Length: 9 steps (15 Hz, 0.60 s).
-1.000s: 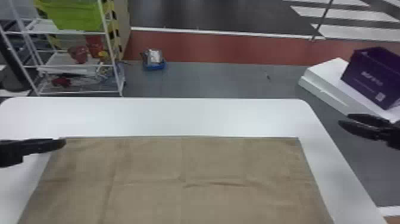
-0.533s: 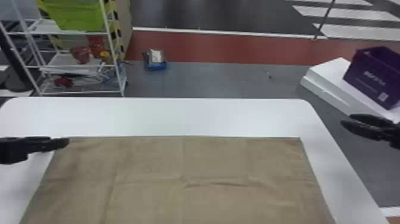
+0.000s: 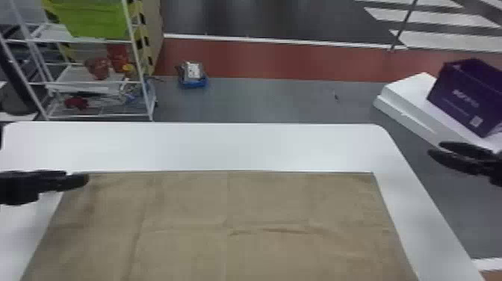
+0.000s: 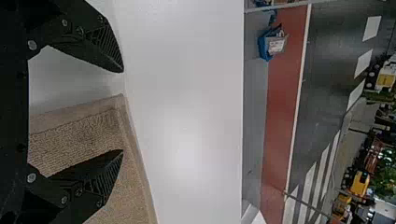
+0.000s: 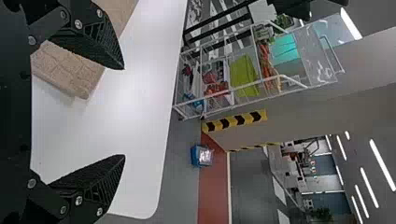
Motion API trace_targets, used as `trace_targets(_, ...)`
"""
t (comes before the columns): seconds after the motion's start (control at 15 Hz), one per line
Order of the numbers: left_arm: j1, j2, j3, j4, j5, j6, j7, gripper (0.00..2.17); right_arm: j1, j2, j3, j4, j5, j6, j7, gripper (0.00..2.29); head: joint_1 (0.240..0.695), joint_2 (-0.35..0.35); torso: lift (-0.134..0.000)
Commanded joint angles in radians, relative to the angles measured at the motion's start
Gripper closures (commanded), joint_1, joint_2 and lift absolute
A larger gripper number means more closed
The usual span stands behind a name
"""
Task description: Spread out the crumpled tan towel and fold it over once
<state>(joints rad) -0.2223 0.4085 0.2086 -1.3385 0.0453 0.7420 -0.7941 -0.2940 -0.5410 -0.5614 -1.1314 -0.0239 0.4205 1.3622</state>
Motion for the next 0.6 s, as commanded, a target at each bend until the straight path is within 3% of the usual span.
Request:
trace_targets(0.0,0.000,0.001,-0.002,0.002,-0.019,-0.003,-0.004,0.40,0.003,-0.001,-0.002,0.001,-0.005,-0.001,0.005,0.25,0.695,-0.115,-0.124)
trace_targets(0.13,0.000,0.004,0.006,0.001,-0.012,0.000,-0.017,0.48,0.003,-0.001,-0.002,0.001,-0.005,0.002,0.005,0.25,0.695,-0.114,-0.124)
trace_targets(0.4,0.006,0.004,0.008,-0.014,-0.010,0.021,-0.031,0.91,0.003,0.001,0.001,-0.001,-0.005,0.002,0.005,0.25,0.695,-0.114,-0.124)
trace_targets(0.53,0.009,0.003,0.011,-0.025,-0.007,0.037,-0.037,0.98,0.004,0.001,0.000,-0.001,-0.005,0.002,0.005,0.25,0.695,-0.114,-0.124)
